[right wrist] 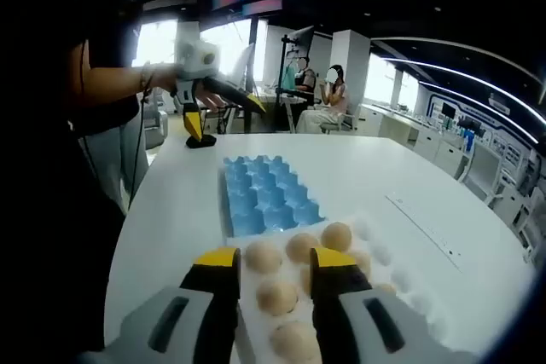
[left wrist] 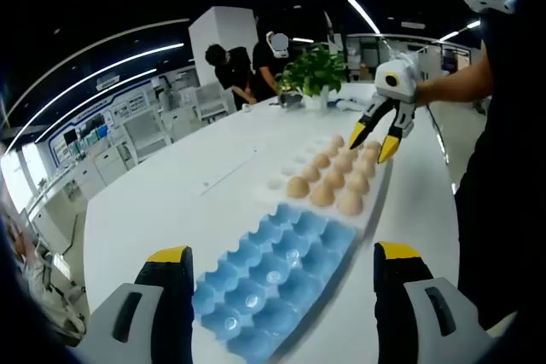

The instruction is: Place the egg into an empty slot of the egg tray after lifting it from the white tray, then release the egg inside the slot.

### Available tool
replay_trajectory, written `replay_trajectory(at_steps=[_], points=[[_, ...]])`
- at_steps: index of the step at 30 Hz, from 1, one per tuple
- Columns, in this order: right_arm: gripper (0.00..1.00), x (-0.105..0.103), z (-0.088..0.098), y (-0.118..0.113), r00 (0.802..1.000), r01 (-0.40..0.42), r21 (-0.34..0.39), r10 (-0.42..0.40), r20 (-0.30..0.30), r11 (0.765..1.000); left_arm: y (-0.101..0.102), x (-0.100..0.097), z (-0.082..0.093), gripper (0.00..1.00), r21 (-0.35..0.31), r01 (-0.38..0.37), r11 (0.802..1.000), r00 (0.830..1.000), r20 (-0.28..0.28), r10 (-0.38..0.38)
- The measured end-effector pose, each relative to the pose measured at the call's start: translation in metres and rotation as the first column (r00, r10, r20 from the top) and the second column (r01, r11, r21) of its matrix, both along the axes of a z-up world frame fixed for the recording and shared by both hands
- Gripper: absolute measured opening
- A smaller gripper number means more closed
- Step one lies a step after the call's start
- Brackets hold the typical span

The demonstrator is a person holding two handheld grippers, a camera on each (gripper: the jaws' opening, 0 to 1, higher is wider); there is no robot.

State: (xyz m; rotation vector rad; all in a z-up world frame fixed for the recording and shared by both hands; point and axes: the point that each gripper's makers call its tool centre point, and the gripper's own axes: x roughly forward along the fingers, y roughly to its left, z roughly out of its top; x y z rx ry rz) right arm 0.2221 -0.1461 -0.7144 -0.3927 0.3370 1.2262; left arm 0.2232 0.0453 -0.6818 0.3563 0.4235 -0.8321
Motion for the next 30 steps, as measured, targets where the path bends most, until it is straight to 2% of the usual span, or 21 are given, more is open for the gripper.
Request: replay_trajectory(at_steps=[5,9,18,27,30], points=[[0.32,-0.005,-0.012,0.018,0.999,-0.042,-0.015,0.042,-0.016,0.999,0.001,0.000,-0.001,0.88,0.002,-0.002,1.000,1.000,-0.002,0.002],[0.31,-0.004,-0.018,0.028,0.999,-0.045,-0.020,0.045,-0.025,0.999,0.001,0.000,-0.002,0.87,0.000,0.000,1.000,1.000,-0.004,0.000],[0.30,-0.002,-0.040,0.036,0.997,-0.059,-0.078,0.054,-0.063,0.995,0.002,-0.001,-0.003,0.86,0.004,-0.003,1.000,1.000,-0.012,0.003],[0.30,-0.003,-0.043,0.037,0.995,-0.055,-0.073,0.048,-0.091,0.996,0.003,-0.001,-0.004,0.85,0.002,-0.010,1.000,1.000,-0.014,0.010],[0.31,-0.003,-0.033,0.041,0.993,-0.045,-0.020,0.042,-0.108,0.999,0.002,0.000,-0.004,0.85,0.000,-0.009,1.000,1.000,-0.013,0.009]])
